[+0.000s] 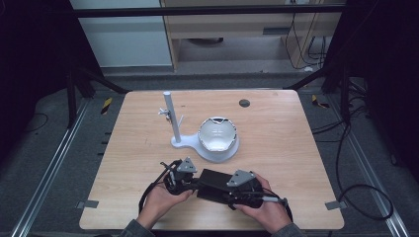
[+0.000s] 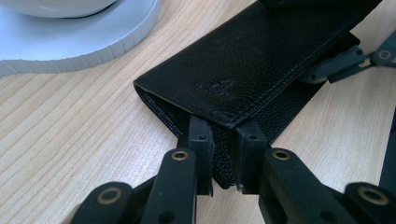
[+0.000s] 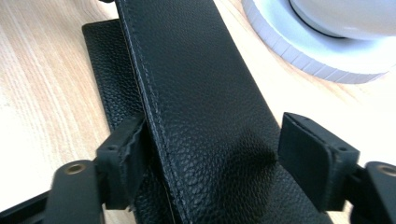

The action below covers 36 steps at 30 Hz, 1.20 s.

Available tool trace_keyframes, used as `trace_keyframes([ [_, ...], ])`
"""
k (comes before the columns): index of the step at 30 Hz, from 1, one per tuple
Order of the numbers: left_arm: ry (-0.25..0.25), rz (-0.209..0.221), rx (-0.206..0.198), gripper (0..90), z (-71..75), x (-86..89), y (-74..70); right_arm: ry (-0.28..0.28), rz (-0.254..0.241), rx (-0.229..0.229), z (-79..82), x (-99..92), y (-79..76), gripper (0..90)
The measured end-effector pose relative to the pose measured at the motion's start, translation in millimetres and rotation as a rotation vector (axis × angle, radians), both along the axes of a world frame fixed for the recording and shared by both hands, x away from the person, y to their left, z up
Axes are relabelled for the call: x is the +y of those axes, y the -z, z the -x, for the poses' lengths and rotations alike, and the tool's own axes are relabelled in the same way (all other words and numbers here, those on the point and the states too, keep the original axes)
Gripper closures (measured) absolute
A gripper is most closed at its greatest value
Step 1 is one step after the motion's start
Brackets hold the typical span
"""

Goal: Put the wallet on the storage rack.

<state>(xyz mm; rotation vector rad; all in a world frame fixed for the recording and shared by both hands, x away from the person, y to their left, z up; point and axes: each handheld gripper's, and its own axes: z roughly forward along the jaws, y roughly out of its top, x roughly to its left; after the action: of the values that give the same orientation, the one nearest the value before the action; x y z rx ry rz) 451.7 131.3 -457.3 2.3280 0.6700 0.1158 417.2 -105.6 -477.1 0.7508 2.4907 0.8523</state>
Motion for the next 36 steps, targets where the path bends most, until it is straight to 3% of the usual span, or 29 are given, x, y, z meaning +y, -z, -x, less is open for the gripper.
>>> trace_keyframes([
  [12, 0.002, 0.012, -0.005, 79.1, -2.3, -1.8, -7.7, -0.009, 0.02, -0.038, -2.4, 2.5, -4.3, 43.0],
  [14, 0.002, 0.014, -0.006, 77.2, -2.1, -2.4, -9.9, -0.006, 0.035, -0.047, -2.9, 3.1, -4.4, 48.3],
  [15, -0.003, 0.011, -0.008, 75.3, -1.2, -2.1, -11.1, -0.008, 0.052, -0.066, -3.3, 3.6, -5.0, 58.1],
  [18, -0.016, 0.002, -0.017, 61.0, 0.3, -1.5, -11.8, -0.015, 0.072, -0.092, -4.0, 3.6, -6.3, 67.8],
  [21, -0.053, 0.009, -0.054, 31.9, -1.2, 2.5, -12.9, -0.04, 0.114, -0.149, -3.2, 3.7, -8.6, 79.3],
  [26, -0.039, 0.028, -0.103, 14.5, -5.3, 7.1, -16.2, -0.064, 0.125, -0.184, -3.6, 0.6, -13.2, 83.8],
  [30, -0.056, 0.019, -0.117, 11.8, -9.3, 6.7, -20.8, -0.046, 0.069, -0.188, -5.7, -11.5, -19.2, 84.1],
  [31, -0.046, 0.019, -0.107, 11.6, -11.4, 4.8, -23.3, -0.031, 0.031, -0.192, -6.7, -19.5, -22.3, 84.1],
  [32, -0.046, 0.019, -0.107, 11.3, -11.4, 4.8, -23.3, -0.031, 0.031, -0.192, -6.7, -19.5, -22.3, 84.1],
  [34, -0.04, 0.005, -0.111, 11.3, -13.5, 2.1, -26.6, -0.012, -0.036, -0.2, -7.5, -31.0, -26.4, 84.1],
  [35, -0.034, -0.003, -0.112, 11.3, -14.6, 0.4, -28.5, -0.012, -0.036, -0.2, -7.5, -31.0, -26.4, 84.1],
  [36, -0.031, -0.01, -0.12, 11.2, -16.8, -2.6, -32.0, 0.004, -0.068, -0.206, -8.0, -38.5, -28.9, 84.1],
])
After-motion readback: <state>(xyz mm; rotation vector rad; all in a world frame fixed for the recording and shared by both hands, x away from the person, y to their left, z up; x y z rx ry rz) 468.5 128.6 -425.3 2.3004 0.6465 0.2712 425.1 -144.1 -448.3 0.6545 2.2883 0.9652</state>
